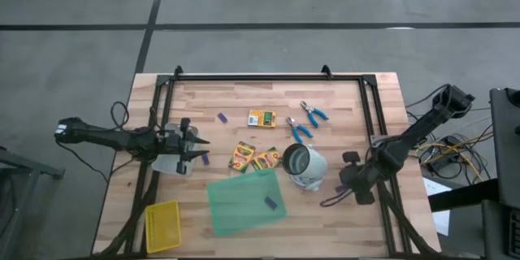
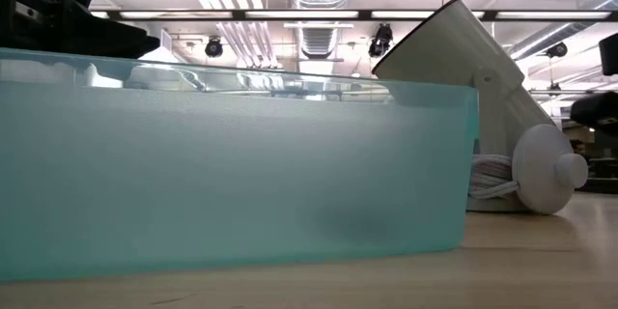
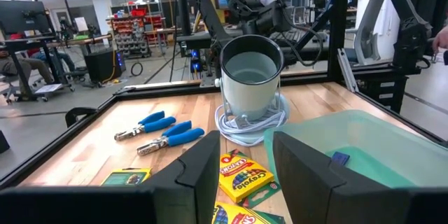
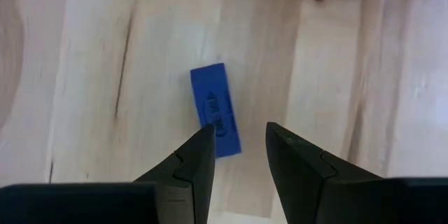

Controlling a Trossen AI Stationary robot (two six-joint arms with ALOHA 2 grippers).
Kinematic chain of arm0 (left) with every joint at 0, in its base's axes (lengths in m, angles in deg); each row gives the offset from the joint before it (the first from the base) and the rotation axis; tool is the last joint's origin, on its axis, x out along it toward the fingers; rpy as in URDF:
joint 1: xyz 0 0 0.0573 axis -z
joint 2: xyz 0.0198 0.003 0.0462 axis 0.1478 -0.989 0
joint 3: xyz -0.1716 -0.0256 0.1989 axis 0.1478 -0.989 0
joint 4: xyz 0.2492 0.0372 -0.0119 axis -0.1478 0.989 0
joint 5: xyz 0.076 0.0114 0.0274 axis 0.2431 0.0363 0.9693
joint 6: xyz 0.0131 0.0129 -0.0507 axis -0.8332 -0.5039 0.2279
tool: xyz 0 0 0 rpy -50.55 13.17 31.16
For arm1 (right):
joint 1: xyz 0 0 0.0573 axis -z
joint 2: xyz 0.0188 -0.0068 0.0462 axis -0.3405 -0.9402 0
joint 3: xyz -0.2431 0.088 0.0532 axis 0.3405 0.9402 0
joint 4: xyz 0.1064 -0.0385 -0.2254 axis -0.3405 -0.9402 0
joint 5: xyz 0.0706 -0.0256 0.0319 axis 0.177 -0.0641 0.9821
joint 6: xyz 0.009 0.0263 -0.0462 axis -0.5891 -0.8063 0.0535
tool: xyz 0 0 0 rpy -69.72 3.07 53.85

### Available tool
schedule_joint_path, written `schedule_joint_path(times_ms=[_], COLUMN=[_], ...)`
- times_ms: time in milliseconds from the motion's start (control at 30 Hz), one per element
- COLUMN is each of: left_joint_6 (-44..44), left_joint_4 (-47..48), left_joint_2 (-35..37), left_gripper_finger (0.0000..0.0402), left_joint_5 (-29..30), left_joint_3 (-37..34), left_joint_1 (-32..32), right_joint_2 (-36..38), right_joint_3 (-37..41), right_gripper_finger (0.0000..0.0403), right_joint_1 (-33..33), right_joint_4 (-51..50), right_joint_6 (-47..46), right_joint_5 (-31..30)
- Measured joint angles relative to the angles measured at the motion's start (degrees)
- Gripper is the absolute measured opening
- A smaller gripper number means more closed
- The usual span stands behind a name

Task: Pick & Place School Supplies
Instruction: Put the blue eraser into the green bin

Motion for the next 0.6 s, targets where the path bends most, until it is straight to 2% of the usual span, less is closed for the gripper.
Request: schedule_joint_path(times_ms=[600], left_joint_6=[0.0], left_joint_4=[0.0], left_joint_2=[0.0], left_gripper_finger=[0.0139], left_joint_5=[0.0], left_joint_3=[0.0], left_joint_1=[0.0], right_joint_2=[-5.4], right_joint_3=[0.3], right_gripper_finger=[0.0123], right_joint_1=[-0.7], right_joint_4=[5.0], right_joint_6=[0.2], right_joint_5=[0.8])
